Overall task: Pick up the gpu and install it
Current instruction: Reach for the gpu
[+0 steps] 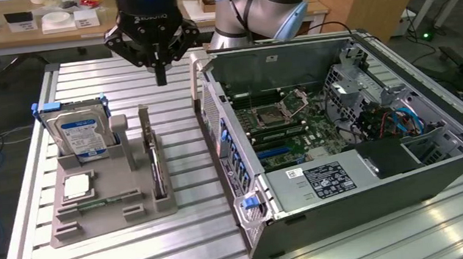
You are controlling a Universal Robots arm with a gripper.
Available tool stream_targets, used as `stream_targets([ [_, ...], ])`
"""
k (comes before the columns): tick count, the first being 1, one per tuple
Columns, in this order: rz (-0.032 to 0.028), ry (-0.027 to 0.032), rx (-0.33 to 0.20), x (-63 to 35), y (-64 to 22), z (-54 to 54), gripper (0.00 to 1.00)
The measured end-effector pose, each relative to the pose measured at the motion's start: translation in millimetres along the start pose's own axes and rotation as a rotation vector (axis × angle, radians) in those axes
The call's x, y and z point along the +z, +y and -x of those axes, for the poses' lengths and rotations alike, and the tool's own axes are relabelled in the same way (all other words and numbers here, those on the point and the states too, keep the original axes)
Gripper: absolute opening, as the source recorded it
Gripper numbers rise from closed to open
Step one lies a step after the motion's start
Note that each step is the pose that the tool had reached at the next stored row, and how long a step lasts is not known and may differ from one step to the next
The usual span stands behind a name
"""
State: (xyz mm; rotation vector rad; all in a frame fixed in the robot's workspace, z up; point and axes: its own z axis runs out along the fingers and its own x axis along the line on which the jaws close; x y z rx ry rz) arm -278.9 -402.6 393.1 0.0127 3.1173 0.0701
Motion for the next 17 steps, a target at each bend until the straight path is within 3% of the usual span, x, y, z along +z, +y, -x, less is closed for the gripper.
stream_targets([
  [7,0.0002,0.0002,-0.005,-0.6,-6.0,-16.8,0.11],
  [17,0.0001,0.0003,-0.006,-1.2,-8.3,-39.8,0.11],
])
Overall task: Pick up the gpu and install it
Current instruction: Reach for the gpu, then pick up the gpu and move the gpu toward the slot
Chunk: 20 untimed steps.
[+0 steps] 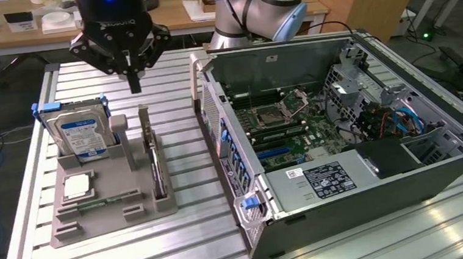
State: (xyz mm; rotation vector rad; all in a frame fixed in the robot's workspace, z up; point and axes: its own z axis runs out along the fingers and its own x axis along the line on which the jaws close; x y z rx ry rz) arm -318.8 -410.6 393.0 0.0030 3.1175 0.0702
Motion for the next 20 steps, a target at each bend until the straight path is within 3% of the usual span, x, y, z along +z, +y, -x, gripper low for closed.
stream_targets([
  [5,0.0000,0.0000,0.000,-0.2,-1.1,-9.1,0.11],
  [20,0.0001,0.0000,-0.001,-0.2,-1.2,-9.7,0.11],
])
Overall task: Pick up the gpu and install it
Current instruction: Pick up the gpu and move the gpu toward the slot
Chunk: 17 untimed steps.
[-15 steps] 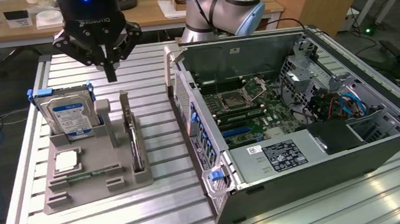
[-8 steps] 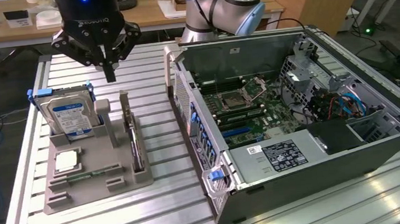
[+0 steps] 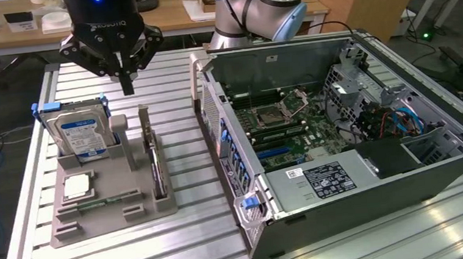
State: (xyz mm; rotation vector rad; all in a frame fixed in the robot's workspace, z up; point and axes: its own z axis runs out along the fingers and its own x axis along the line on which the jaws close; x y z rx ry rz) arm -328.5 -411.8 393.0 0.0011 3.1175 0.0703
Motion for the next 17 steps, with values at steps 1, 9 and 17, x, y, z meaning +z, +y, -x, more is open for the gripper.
stream_targets([
  [1,0.0000,0.0000,0.000,0.0,0.0,0.0,0.11],
  [9,-0.0001,-0.0005,0.000,0.0,0.0,-0.1,0.41],
  [17,0.0008,-0.0014,0.007,0.2,-1.0,-0.2,0.65],
])
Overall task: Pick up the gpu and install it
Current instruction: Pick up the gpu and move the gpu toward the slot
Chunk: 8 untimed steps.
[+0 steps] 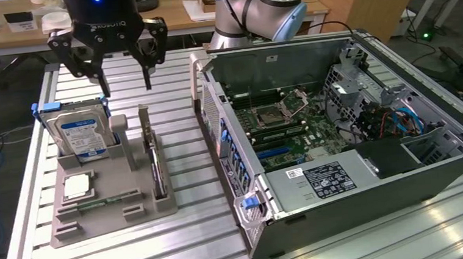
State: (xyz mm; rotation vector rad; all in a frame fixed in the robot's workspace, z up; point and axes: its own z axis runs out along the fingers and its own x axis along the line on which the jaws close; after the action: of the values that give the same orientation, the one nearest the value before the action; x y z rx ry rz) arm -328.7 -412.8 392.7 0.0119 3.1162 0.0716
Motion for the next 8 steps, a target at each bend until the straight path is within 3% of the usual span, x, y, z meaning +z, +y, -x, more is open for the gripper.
stream_targets([
  [5,-0.0005,-0.0008,0.019,5.2,-1.1,0.6,0.65],
  [8,-0.0006,0.0034,0.020,10.0,-2.8,1.1,0.65],
])
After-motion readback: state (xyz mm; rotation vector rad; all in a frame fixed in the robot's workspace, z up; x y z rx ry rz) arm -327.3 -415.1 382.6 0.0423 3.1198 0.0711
